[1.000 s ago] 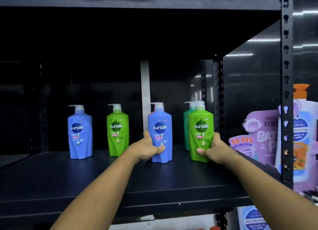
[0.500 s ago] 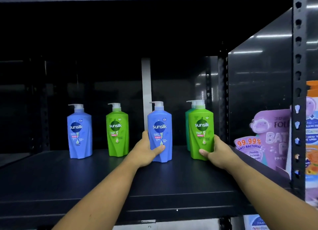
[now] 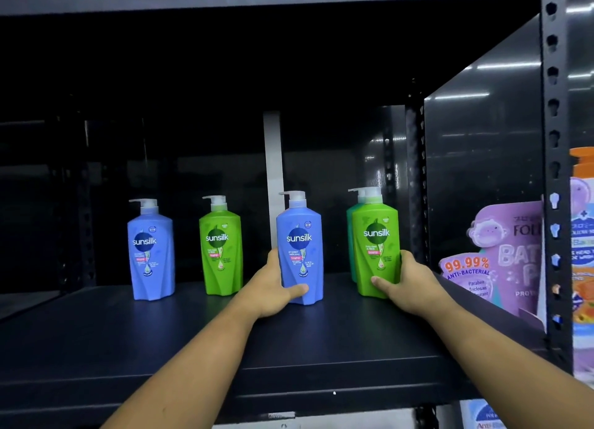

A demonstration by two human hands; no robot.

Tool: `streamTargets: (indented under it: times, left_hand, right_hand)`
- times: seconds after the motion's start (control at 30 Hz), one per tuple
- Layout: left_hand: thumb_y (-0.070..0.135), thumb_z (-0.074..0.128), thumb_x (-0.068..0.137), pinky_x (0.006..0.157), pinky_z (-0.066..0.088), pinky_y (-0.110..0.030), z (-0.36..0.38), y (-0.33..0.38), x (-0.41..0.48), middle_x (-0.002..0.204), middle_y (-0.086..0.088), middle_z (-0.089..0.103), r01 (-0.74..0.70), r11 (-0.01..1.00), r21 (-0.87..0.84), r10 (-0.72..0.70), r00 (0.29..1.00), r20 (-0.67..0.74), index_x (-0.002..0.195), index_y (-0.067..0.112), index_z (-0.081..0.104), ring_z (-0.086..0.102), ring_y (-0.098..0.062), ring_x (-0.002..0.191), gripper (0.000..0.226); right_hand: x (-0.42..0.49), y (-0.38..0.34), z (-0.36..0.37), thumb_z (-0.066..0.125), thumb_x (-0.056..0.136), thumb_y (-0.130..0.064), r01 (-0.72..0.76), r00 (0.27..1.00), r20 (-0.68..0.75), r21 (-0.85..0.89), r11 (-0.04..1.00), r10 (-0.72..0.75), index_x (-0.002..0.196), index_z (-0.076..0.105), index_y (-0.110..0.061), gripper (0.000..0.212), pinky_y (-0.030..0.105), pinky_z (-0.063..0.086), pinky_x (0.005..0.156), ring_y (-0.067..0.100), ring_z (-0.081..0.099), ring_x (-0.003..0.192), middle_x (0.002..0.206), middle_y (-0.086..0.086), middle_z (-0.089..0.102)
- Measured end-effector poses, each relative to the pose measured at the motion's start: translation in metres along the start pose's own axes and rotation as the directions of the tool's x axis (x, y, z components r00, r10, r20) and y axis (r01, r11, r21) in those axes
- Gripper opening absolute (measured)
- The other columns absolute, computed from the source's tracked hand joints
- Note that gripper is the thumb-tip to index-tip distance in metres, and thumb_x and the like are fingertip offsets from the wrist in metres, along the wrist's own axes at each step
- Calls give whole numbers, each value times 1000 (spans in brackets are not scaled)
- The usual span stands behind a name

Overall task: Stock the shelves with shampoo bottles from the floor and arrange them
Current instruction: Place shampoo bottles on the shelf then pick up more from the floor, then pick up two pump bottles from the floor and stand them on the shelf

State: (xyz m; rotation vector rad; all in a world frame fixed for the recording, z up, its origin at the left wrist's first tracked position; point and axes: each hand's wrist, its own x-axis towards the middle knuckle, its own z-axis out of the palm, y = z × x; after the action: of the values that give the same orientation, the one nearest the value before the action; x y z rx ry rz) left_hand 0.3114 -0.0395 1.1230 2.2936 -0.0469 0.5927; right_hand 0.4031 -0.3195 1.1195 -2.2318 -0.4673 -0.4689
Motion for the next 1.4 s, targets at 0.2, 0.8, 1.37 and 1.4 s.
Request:
streamTargets:
  times: [0.2, 0.8, 1.37, 1.4]
  left_hand:
    - [28, 80, 85, 112, 47, -42, 0, -6, 1, 136, 17, 61, 14, 1000, -7, -14, 1000, 23, 151, 43, 21, 61, -5, 123, 89]
    - [66, 48, 96, 74, 47, -32, -8, 19, -38, 94, -5, 67, 116, 776, 620, -252, 958, 136, 80, 16, 61, 60, -21, 85, 53]
    - [47, 48, 105, 106, 46, -37, -57, 51, -199, 131, 3, 70, -116, 814, 570, 30, 987, 158, 131, 23, 68, 60, -17, 125, 40]
    - [47, 50, 105, 108, 46, -35, -57, 47, -210, 133, 6, 69, -136, 826, 548, 73, 988, 136, 133, 25, 67, 59, -12, 127, 39]
  right_hand:
    - [0, 3, 0, 76, 86, -43, 12, 1000, 15, -25, 1000, -12, 132, 44, -11, 65, 37, 49, 94, 31, 61, 115, 125, 10, 65]
    - [-19, -22, 18, 72, 91, -31, 483, 800, 373, 61, 873, -469, 100, 73, -24, 12, 22, 51, 84, 6, 66, 87, 94, -8, 73]
    - [-149, -101, 6, 30, 106, -53, 627, 651, 636, -144, 766, -414, 159, 26, -27, 59, 21, 9, 122, 4, 15, 152, 166, -13, 20]
    - [-162, -102, 5, 31, 105, -53, 648, 646, 615, -129, 751, -452, 159, 26, -29, 59, 22, 9, 123, 1, 16, 152, 166, -15, 20]
